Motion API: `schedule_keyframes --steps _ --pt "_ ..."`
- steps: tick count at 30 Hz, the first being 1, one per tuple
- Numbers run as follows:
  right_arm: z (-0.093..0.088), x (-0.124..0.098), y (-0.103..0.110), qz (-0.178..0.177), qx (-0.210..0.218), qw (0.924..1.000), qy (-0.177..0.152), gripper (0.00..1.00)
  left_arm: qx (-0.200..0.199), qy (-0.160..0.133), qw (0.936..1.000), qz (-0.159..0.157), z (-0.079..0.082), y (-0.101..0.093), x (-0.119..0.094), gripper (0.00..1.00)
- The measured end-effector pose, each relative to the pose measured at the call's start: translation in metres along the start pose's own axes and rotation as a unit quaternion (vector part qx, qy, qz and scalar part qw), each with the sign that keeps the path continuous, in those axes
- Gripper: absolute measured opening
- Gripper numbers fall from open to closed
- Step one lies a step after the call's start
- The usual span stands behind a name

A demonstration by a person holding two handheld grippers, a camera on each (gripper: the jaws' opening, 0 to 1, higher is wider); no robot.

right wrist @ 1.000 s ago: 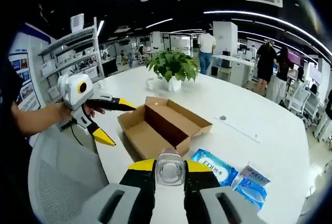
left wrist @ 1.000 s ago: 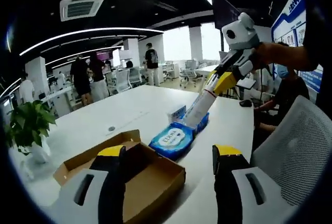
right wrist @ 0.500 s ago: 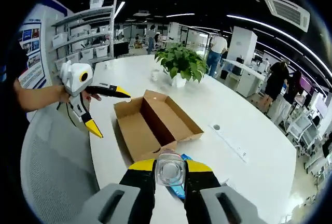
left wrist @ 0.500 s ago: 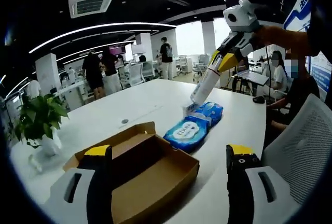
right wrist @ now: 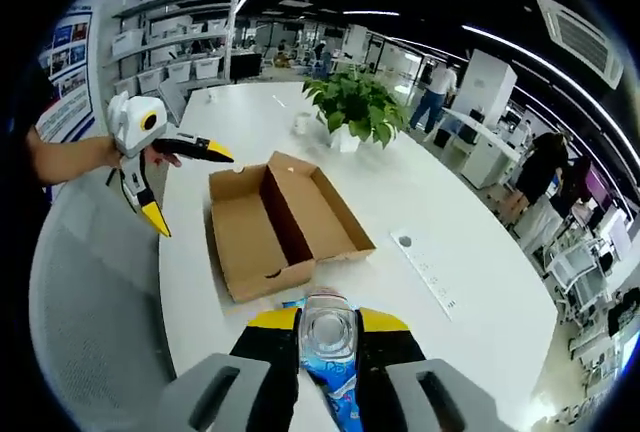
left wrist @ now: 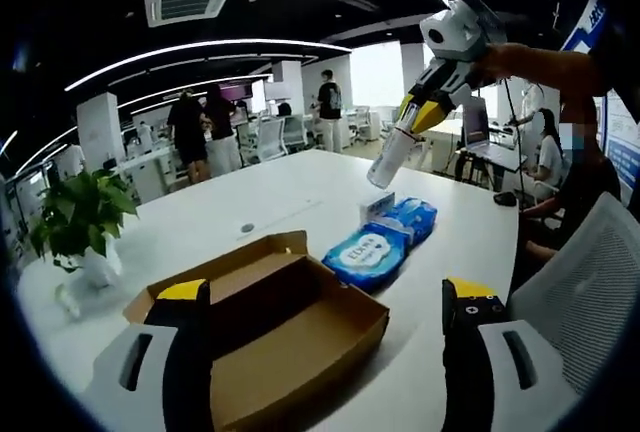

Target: Operate the shoe box by opening the lid, removing the specified soft item, and placing it in the target area until the item is outside and the box remains undamaged.

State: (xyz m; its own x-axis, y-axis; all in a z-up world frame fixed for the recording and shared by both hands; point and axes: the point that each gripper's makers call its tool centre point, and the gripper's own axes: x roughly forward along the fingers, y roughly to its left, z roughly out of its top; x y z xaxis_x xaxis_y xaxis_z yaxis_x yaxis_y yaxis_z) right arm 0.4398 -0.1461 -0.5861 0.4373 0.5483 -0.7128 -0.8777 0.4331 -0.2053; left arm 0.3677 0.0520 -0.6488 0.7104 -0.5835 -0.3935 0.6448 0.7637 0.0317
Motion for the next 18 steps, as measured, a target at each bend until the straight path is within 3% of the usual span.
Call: schedule_keyframes --steps 9,18 --pt "-0.007 0.016 -0.017 0.007 -0.069 0.9967 0.041 0.16 -0.015 0.005 0.9999 -0.003 -0.003 0.003 -0.001 1.0" --pt "-0.015 0.041 -0.019 0.043 -0.094 0.9926 0.064 0.16 -0.036 0.0 0.9993 -0.002 -0.002 0.008 -0.006 1.0"
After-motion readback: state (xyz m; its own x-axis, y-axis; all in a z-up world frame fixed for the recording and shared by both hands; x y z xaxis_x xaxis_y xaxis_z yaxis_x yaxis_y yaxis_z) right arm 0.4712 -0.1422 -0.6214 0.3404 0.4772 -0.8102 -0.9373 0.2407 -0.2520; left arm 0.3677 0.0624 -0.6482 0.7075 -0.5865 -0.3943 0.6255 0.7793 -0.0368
